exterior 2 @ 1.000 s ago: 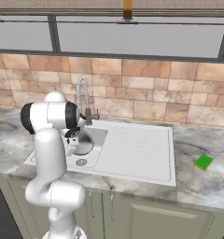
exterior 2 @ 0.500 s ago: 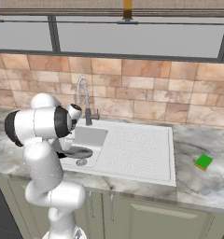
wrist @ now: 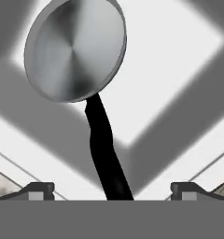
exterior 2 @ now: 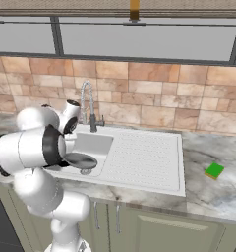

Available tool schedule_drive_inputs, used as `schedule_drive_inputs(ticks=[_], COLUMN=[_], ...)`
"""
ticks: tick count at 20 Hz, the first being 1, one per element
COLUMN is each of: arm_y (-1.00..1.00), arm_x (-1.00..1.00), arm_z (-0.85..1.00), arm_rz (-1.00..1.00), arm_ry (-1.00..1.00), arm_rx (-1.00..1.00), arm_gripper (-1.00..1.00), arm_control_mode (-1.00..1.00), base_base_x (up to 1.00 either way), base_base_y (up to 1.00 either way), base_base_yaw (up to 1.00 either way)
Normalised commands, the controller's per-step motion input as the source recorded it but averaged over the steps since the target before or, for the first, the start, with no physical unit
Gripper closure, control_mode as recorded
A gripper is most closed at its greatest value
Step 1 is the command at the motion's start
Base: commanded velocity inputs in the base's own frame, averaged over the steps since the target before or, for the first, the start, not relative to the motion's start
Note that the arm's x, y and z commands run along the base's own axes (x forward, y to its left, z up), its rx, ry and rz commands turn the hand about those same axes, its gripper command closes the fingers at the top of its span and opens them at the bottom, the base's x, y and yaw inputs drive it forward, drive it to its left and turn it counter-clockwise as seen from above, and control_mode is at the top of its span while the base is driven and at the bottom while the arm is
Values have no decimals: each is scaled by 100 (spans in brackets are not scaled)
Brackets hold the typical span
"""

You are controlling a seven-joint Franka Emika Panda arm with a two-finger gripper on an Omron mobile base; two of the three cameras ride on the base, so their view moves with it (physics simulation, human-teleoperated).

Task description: Pick the pan and sponge and place them into the sink. Then turn on the water.

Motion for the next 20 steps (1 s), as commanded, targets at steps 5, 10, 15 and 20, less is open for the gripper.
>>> schedule_drive_inputs(ticks=[5,10,15,20], arm_y=[-32,-43,-59,-64], arm_x=[-44,-72,-61,-30], arm_z=[38,32,31,30], arm_rz=[0,0,3,12], arm_ry=[-4,-7,-5,0], arm_rx=[-13,-11,-5,-6], arm_gripper=[-100,-100,-100,-100], arm_control_mode=[-100,-100,-100,-100], base_base_x=[0,0,0,0], base_base_y=[0,0,0,0], base_base_yaw=[0,0,0,0])
